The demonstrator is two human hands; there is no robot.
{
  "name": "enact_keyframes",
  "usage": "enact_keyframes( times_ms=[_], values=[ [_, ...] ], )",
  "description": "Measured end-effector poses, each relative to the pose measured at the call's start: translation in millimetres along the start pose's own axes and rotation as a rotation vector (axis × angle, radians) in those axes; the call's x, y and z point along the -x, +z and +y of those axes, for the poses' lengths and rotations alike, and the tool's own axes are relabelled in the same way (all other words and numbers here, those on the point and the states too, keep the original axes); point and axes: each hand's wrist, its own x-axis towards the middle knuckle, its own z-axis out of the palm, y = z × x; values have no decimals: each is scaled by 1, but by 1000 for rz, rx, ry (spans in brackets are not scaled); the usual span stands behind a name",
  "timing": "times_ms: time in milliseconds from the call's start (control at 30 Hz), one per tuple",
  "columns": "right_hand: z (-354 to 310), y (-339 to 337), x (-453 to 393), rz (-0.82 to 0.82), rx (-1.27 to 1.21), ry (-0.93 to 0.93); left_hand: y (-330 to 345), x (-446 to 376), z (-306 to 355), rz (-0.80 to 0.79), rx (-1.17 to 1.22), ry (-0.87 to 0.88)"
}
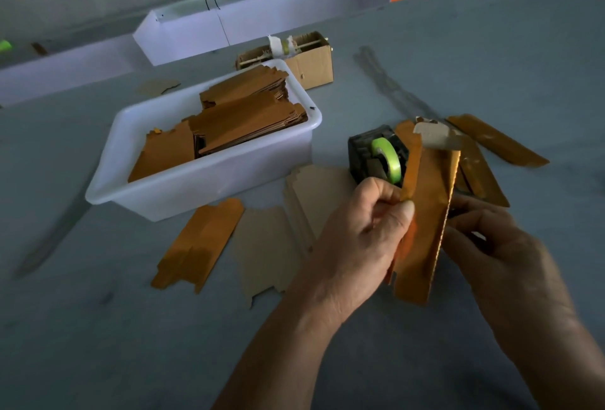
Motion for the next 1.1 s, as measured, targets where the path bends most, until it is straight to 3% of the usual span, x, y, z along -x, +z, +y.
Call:
enact_keyframes(
  times_ms=[333,633,1000,1100],
  values=[
    [-10,-3,-2,2,180,-75,17,6,-2,142,-331,238],
    [-21,-1,-5,40,351,-107,25,7,5,176,-389,204],
    [-8,-9,-15,-2,346,-26,27,6,9,184,-403,143],
    [8,-24,-12,8,204,-5,27,7,9,182,-375,134]
  ],
)
